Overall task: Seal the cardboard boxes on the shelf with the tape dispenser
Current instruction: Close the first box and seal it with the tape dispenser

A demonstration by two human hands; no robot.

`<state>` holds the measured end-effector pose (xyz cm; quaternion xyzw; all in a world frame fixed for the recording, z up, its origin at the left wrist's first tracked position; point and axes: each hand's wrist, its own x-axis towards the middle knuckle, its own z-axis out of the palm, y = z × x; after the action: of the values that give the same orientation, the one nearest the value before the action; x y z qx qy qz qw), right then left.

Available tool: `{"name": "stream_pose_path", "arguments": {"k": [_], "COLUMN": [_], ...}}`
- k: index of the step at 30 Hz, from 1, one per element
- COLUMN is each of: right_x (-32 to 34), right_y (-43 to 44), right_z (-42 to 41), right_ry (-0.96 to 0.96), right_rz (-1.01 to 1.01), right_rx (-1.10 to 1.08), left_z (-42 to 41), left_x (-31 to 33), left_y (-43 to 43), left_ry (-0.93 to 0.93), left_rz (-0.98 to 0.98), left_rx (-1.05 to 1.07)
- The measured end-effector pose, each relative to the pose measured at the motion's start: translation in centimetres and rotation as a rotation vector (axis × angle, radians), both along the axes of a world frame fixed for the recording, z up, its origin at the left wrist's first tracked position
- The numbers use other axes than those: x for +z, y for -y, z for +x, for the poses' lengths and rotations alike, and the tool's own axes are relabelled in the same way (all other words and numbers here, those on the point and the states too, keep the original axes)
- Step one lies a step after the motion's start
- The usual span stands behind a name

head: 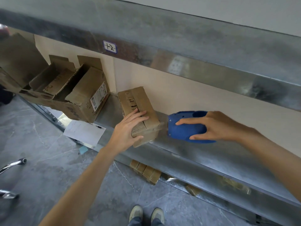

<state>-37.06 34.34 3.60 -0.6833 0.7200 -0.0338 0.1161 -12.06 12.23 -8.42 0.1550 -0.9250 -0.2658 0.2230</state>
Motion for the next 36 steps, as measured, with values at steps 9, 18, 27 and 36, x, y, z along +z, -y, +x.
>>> {"name": "stream_pose_path", "arguments": {"k": [9, 18, 27, 36], "right_x": [0.4, -2.5, -4.3, -6.9], "right_y": [-0.6, 1.7, 4.6, 6.7], "right_z": [-0.3, 0.8, 3.6, 4.6], "right_ry": [-0.094, -0.119, -0.190, -0.166], "right_rz": [0.036, -0.009, -0.007, -0.051], "right_rx": [-0.091, -0.126, -0.137, -0.246], "left_z": [-0.1, 0.0, -0.1, -0.2], "left_x": [0.4, 0.8, 0.6, 0.6], "left_y": [0.0, -0.1, -0.1, 0.0], "left_ry": [0.017, 0.035, -0.014, -0.015], "left_rz": [0.002, 0.009, 0.021, 0.059], "left_rx": [0.018, 0.017, -0.010, -0.030]}}
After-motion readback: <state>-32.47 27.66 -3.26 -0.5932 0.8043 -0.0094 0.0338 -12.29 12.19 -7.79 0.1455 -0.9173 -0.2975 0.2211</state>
